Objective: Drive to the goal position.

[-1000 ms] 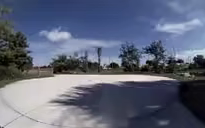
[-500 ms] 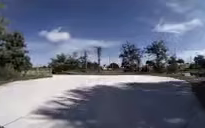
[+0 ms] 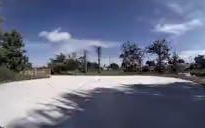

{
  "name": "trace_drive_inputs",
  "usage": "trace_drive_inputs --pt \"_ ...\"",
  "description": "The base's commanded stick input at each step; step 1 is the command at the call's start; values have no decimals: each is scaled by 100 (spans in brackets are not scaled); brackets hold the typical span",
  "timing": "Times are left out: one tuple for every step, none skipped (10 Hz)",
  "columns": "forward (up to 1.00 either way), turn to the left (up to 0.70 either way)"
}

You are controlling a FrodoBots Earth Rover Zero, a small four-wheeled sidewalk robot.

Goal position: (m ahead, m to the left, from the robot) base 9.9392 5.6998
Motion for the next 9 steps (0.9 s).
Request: trace_drive_inputs --pt "85 0" --pt "85 0" --pt "85 0" --pt "85 0" --pt "85 0" --pt "85 0" --pt "85 0" --pt "85 0" --pt "85 0"
